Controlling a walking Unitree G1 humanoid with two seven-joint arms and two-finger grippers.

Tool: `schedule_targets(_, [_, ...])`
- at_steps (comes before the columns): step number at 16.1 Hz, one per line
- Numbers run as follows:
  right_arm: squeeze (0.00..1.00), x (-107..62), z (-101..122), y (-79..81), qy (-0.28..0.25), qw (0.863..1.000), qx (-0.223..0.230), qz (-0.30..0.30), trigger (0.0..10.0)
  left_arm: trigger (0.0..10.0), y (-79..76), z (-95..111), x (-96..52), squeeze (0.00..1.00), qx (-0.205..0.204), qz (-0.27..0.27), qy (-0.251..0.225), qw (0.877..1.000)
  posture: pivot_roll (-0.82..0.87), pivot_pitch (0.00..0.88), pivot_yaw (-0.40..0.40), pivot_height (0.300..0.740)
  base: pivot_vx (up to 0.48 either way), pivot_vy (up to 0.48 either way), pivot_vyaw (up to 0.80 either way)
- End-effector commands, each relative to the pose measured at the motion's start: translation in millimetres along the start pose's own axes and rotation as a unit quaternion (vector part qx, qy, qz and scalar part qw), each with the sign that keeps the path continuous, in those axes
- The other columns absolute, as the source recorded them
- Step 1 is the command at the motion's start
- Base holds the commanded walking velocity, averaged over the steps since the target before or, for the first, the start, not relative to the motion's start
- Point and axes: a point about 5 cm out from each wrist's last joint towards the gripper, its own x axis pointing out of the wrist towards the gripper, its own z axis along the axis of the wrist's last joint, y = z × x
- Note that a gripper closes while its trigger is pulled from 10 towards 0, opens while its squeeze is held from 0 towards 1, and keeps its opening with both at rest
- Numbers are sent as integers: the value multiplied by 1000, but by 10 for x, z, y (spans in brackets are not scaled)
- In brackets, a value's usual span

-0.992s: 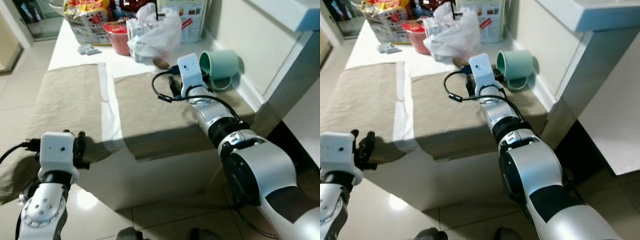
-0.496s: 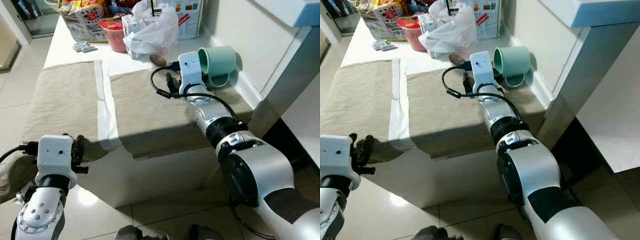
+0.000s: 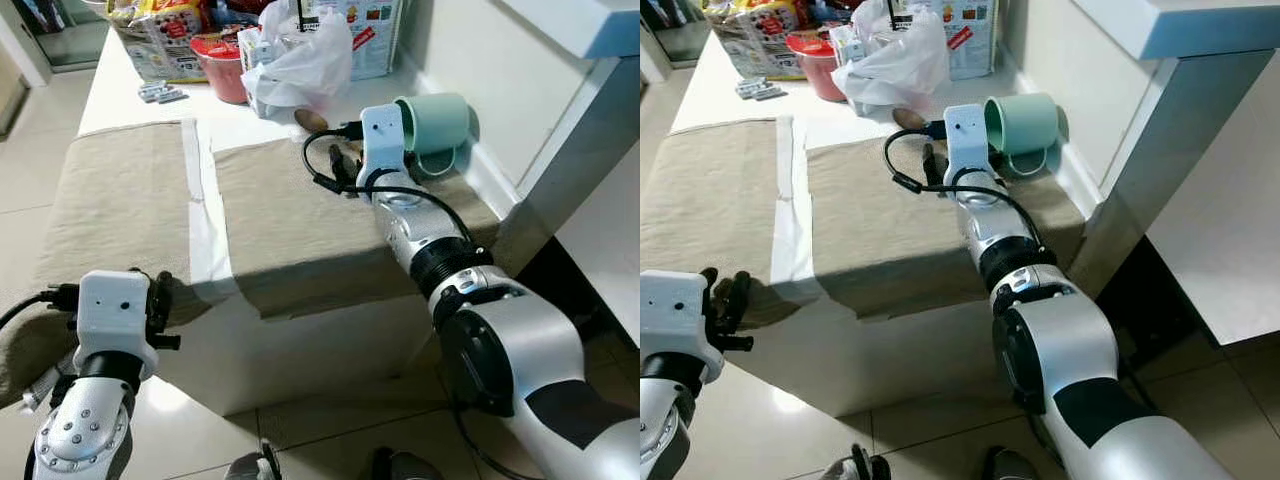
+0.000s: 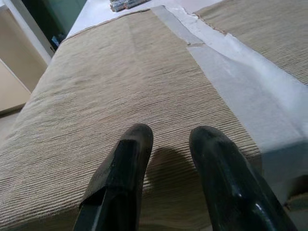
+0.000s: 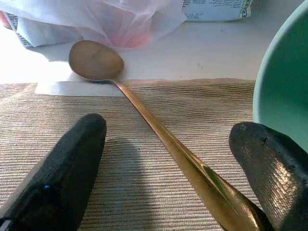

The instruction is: Setting the table

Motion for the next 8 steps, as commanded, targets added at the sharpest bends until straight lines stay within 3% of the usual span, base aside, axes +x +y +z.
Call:
schedule_targets(1, [0,-146,-759,55,139,990,9,9,10000,10000,4,6,-39,0,4,-3,4,1000,265,259,64,740,0,0,0])
schedule_targets(5, [0,-227,-994,78,173,985,1,11,10000,10000,11,20,-39,0,6,-2,4,1000,269,258,61,740,0,0,0])
schedule_targets(6, [0,-241,-1030,75,177,984,-4,10,0,10000,7,24,-40,0,5,-2,4,1000,270,259,61,740,0,0,0])
schedule_targets(8, [0,-280,-1120,125,193,981,-12,23,0,10000,5,32,-41,0,4,-4,5,1000,269,261,59,740,0,0,0])
